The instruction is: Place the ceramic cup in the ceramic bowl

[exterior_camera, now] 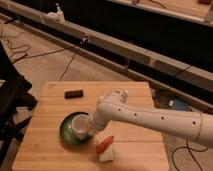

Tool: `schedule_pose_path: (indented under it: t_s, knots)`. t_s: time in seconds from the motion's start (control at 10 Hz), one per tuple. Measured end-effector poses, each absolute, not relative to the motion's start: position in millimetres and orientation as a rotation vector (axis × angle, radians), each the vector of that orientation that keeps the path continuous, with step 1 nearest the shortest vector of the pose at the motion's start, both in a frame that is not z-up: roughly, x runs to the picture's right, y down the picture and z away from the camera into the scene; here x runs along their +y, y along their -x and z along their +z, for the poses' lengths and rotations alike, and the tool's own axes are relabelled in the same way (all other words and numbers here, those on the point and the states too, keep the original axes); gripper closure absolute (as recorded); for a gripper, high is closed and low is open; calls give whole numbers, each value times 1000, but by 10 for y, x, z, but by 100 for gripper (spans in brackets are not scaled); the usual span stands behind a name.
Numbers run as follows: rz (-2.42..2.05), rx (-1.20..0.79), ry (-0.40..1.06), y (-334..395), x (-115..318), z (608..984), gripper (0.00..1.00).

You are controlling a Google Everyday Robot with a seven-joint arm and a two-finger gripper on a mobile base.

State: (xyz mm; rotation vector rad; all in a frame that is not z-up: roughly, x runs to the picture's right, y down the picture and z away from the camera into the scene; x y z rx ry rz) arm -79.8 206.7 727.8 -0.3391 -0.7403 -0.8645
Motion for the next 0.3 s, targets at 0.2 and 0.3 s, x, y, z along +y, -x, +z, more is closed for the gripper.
schedule_pose_path:
  t_s: [0.2, 0.3]
  knots:
    - [-876, -742, 334, 836, 2070, 7304, 38]
    - [-875, -743, 334, 837, 2070, 7301, 38]
